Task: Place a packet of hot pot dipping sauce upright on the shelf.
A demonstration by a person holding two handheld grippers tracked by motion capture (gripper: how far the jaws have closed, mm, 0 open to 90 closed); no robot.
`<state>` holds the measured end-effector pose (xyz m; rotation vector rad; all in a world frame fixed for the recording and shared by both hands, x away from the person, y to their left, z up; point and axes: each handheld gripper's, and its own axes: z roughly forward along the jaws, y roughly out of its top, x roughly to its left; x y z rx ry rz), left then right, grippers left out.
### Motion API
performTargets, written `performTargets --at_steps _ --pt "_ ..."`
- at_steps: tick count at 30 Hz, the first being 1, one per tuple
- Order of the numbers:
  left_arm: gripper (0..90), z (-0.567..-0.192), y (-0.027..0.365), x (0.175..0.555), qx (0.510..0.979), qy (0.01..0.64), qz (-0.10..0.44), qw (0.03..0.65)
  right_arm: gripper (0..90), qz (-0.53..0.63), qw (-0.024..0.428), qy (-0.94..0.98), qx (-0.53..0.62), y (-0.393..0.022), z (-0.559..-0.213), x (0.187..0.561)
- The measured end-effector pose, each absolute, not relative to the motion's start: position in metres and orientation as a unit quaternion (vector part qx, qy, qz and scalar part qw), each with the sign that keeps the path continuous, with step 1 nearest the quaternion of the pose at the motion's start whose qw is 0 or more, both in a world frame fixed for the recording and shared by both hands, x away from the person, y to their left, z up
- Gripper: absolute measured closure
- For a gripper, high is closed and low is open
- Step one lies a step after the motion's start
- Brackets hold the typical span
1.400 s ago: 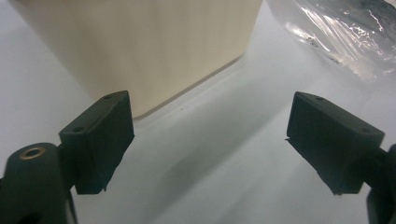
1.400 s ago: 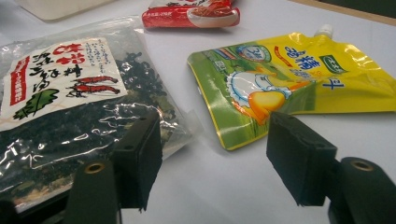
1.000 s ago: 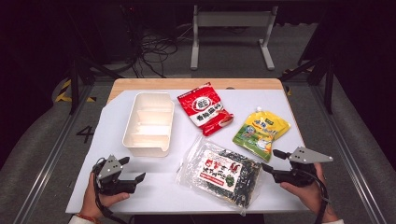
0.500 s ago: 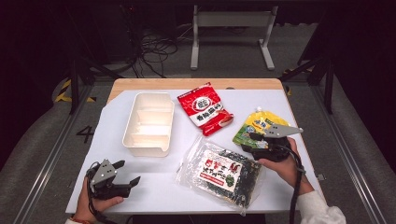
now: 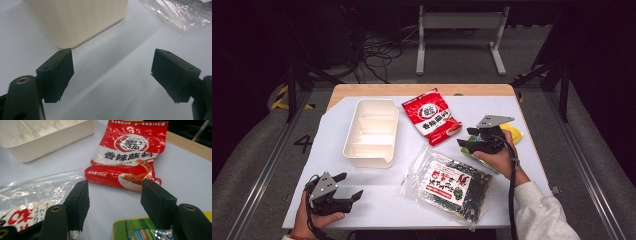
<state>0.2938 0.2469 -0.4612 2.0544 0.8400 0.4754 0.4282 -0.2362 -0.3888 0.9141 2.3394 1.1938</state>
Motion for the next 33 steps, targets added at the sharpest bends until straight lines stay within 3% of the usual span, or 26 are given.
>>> performTargets --at_steps 13,18,22,24,29,33 --pt "18.3 -0.462 0.24 0.297 0.825 0.329 0.186 0.419 42.3 0.373 0.172 0.839 0.357 -0.208 -0.403 0.496" --pt "18.2 -0.462 0.241 0.298 0.826 0.324 0.181 0.424 38.5 0.363 0.16 0.836 0.38 -0.203 -0.409 0.512" --pt "16.6 -0.463 0.237 0.295 0.833 0.309 0.173 0.425 30.2 0.336 0.157 0.838 0.402 -0.201 -0.416 0.528" --pt "16.2 -0.463 0.234 0.294 0.839 0.3 0.173 0.419 25.8 0.319 0.139 0.841 0.415 -0.2 -0.422 0.535" --pt "15.9 -0.463 0.233 0.293 0.838 0.3 0.169 0.424 25.2 0.329 0.125 0.835 0.422 -0.199 -0.428 0.542" --pt "15.9 -0.466 0.23 0.294 0.847 0.293 0.158 0.415 28.7 0.346 0.057 0.824 0.445 -0.201 -0.435 0.55"
